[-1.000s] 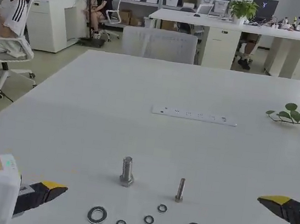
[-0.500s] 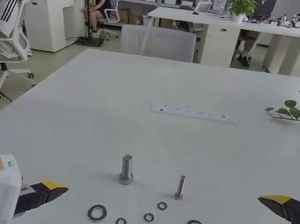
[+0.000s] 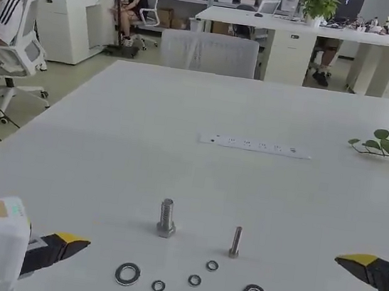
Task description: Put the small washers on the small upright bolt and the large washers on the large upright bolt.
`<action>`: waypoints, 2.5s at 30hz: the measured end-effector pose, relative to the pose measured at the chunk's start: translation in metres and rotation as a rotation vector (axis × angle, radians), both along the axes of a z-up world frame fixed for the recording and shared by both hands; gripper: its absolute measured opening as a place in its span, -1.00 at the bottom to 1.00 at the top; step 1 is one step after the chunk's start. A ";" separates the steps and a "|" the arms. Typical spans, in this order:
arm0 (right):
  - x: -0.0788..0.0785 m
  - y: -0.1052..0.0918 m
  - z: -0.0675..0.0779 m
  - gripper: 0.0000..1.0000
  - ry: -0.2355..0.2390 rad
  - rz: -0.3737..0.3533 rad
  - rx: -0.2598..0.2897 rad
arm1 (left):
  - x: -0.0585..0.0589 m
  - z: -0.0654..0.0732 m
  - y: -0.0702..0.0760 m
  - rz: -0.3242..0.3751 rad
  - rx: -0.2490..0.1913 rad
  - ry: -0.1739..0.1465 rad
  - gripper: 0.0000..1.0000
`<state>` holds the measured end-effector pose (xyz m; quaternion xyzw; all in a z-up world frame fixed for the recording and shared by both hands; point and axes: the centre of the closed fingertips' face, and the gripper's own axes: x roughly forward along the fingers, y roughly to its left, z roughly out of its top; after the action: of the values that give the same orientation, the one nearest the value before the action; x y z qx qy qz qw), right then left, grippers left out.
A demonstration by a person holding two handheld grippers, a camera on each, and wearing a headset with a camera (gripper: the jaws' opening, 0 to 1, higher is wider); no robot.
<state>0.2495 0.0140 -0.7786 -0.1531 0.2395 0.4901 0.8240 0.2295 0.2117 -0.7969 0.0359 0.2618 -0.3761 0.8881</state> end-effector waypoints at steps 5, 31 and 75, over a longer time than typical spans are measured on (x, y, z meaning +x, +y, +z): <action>0.000 -0.001 -0.001 0.90 0.002 0.003 -0.008 | 0.000 0.000 0.001 -0.002 0.004 -0.002 0.95; -0.003 0.003 -0.005 0.87 0.017 0.027 -0.042 | -0.001 -0.001 0.001 -0.008 0.001 -0.004 0.94; 0.033 0.019 -0.032 0.31 0.064 0.192 -0.302 | 0.001 0.003 -0.002 -0.011 0.008 -0.017 0.91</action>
<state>0.2822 0.0330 -0.8109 -0.2817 0.3206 0.5295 0.7331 0.2308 0.2094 -0.7944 0.0439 0.2553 -0.3798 0.8881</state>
